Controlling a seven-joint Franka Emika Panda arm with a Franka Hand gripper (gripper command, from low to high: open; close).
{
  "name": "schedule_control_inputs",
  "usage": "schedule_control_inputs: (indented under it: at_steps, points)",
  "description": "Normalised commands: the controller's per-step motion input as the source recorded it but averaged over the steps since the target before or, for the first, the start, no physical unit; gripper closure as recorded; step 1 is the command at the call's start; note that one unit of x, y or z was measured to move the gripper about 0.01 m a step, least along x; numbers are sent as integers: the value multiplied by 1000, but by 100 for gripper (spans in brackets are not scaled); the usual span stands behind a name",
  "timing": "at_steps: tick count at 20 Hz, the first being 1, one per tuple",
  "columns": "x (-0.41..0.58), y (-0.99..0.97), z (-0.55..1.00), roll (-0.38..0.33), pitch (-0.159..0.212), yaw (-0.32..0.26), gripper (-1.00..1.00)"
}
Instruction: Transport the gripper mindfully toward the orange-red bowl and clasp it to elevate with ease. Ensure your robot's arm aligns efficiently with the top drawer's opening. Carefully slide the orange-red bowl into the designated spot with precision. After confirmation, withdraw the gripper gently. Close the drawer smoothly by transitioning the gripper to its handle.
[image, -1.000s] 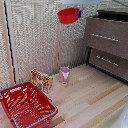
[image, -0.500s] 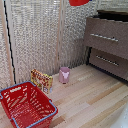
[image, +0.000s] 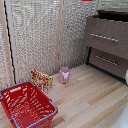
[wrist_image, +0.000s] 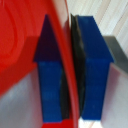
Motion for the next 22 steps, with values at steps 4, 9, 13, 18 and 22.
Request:
schedule_control_inputs:
  at_steps: [4, 9, 13, 18, 22]
  points:
    - [0, -854, 145, 52, -3, -92, 100]
    - [0, -849, 145, 44, -2, -98, 100]
    - [0, -776, 97, 29, 7, -133, 100]
    - [1, -799, 62, 41, 17, -111, 100]
    - [11, -367, 1, 29, 10, -21, -100]
